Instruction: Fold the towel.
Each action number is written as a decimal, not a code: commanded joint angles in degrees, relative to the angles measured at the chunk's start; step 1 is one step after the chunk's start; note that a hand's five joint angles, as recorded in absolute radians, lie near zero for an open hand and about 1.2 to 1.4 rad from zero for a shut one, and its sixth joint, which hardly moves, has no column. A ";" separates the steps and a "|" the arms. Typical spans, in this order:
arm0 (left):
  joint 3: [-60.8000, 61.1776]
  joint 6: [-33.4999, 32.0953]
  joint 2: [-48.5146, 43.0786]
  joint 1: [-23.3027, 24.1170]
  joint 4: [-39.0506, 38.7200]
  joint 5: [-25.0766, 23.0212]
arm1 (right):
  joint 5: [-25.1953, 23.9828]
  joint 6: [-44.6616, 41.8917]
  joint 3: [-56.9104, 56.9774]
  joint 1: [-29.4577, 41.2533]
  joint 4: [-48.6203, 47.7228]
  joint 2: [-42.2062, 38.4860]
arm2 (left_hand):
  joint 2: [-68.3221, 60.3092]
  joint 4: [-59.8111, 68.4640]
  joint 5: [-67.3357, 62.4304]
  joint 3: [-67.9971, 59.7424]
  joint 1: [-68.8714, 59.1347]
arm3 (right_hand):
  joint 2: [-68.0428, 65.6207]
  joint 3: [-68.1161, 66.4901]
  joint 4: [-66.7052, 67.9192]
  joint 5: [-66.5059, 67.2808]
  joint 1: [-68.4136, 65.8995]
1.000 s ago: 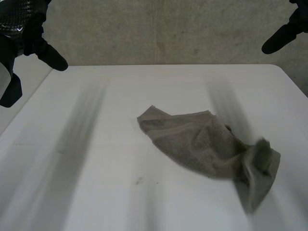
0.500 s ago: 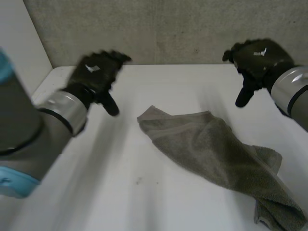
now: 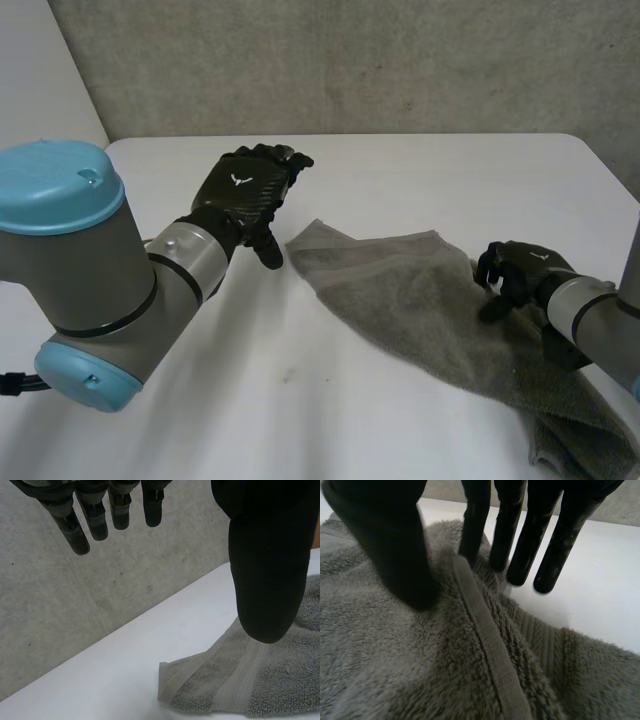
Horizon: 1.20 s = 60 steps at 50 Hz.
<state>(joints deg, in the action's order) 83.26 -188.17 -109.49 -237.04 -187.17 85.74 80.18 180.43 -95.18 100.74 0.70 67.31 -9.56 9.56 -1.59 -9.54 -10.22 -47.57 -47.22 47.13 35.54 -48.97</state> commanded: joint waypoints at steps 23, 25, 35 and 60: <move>-0.29 0.87 -4.14 -3.34 -0.38 -8.54 | -6.61 -18.62 0.88 19.40 4.31 11.69 | -1.83 1.83 0.20 -1.85 -1.17 | -32.43 -32.78 32.87 34.46 -31.03; -0.38 0.96 -5.71 -3.34 -0.73 -11.01 | -6.62 -19.06 0.26 19.58 4.66 13.36 | -2.00 2.00 0.03 -2.02 -1.34 | -32.43 -32.78 32.87 34.46 -31.03; -1.79 0.96 -13.82 -2.11 -3.11 -17.80 | -7.05 -19.42 -3.00 20.02 4.66 24.18 | -2.00 2.00 0.03 -2.02 -1.34 | -32.43 -32.78 32.87 34.46 -31.03; -6.98 1.13 -15.15 -0.61 -21.88 0.52 | -6.62 -25.20 -4.06 19.14 -1.29 25.78 | -70.44 70.44 -68.41 -70.46 -69.78 | -32.43 -32.78 32.87 34.46 -31.03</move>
<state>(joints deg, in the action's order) 77.41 -187.27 -128.05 -235.69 -197.41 68.85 73.34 159.42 -100.72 119.92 3.88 94.87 -66.04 66.00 -55.14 -65.90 -64.67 -66.82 -68.06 68.60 52.30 -60.29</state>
